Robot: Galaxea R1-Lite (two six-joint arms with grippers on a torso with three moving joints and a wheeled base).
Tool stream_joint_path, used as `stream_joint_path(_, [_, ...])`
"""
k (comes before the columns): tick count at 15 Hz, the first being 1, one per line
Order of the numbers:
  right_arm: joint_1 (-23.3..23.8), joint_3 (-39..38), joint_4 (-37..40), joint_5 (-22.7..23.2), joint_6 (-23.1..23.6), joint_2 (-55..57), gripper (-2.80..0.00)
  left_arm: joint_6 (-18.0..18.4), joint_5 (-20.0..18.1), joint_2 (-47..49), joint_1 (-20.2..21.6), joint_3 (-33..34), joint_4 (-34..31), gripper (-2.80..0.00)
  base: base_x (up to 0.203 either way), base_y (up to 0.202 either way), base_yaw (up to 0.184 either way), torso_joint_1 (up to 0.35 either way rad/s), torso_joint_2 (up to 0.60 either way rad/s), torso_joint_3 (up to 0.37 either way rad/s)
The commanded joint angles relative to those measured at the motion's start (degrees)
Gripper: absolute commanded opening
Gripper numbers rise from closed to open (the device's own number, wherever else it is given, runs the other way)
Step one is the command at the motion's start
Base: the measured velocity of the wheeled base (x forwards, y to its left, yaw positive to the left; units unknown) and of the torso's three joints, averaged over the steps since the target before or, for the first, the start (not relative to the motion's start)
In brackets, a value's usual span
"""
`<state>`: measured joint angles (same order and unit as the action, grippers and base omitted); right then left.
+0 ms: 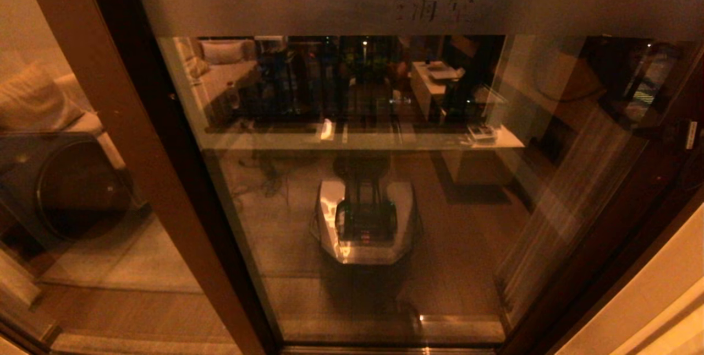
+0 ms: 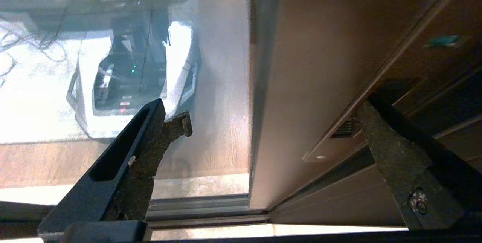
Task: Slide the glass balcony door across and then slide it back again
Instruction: Open the slid door
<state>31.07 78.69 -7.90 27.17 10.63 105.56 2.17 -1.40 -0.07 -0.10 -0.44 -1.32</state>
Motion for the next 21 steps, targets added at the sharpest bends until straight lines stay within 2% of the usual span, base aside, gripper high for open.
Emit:
stream_joint_path(1, [-0.7,0.0,0.0,0.2,-0.1,-0.3,0.00,0.0,0.0,0.1,0.0,0.0,0.0,-2.80,0.000,0.000,0.000,0.000,0.00,0.000])
stream_joint_path(21, [-5.2,-2.2,1.2,0.1,-1.5,-3.1,0.00,0.0,0.0,0.1,0.0,0.0,0.0,-2.80,0.000,0.000,0.000,0.000,0.00,0.000])
